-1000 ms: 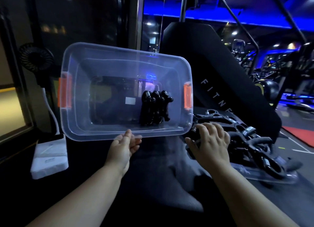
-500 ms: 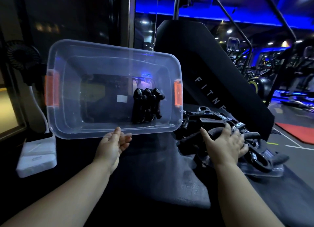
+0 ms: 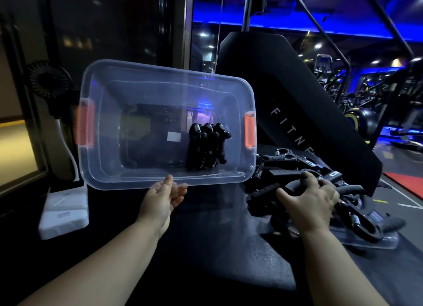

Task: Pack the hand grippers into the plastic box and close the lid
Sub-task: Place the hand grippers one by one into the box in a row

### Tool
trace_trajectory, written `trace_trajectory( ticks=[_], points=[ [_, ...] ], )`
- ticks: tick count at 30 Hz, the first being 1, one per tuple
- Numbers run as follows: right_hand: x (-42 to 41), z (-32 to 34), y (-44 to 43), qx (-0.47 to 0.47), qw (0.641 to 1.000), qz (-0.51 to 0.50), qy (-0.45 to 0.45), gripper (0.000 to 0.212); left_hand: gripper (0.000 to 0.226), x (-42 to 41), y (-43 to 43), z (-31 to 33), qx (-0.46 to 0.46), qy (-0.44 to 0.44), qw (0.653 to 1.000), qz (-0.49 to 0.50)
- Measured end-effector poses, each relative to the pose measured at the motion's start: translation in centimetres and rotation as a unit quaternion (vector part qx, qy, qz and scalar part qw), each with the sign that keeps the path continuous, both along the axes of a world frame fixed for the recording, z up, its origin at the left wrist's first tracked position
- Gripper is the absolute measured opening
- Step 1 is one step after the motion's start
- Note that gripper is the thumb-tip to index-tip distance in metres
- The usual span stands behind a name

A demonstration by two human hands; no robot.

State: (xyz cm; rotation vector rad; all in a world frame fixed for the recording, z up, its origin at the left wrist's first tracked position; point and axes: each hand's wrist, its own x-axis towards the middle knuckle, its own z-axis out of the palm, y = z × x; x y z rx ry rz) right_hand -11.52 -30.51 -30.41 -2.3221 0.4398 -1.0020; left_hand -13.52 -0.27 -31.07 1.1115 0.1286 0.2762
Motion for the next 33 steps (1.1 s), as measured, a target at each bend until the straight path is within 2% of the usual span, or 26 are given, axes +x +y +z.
trace_trajectory(
  ticks=[9,17,20,23,28,33],
  points=[
    [-1.9,0.7,1.8,-0.047,0.991,0.090,-0.091,0.066,0.024,0.0,0.1,-0.1,0.000,0.002,1.000,0.001],
    [-3.3,1.2,3.6,-0.115,0.949,0.232,-0.182,0.039,0.025,0.2,0.2,-0.3,0.002,-0.001,1.000,-0.001],
    [-3.1,1.0,4.0,-0.111,0.939,0.278,-0.172,0.048,0.024,0.3,0.3,-0.3,-0.001,-0.001,1.000,-0.002],
    [-2.9,0.7,4.4,-0.097,0.943,0.286,-0.142,0.070,0.025,0.4,0.2,-0.4,0.001,-0.003,1.000,-0.004],
    [-3.0,0.7,4.7,-0.071,0.951,0.270,-0.133,0.056,0.025,0.4,0.2,-0.4,0.000,-0.005,1.000,-0.002],
    [-3.0,0.5,5.1,-0.118,0.963,0.210,-0.118,0.067,0.024,0.5,0.3,-0.4,0.000,-0.005,1.000,-0.004]
  ],
)
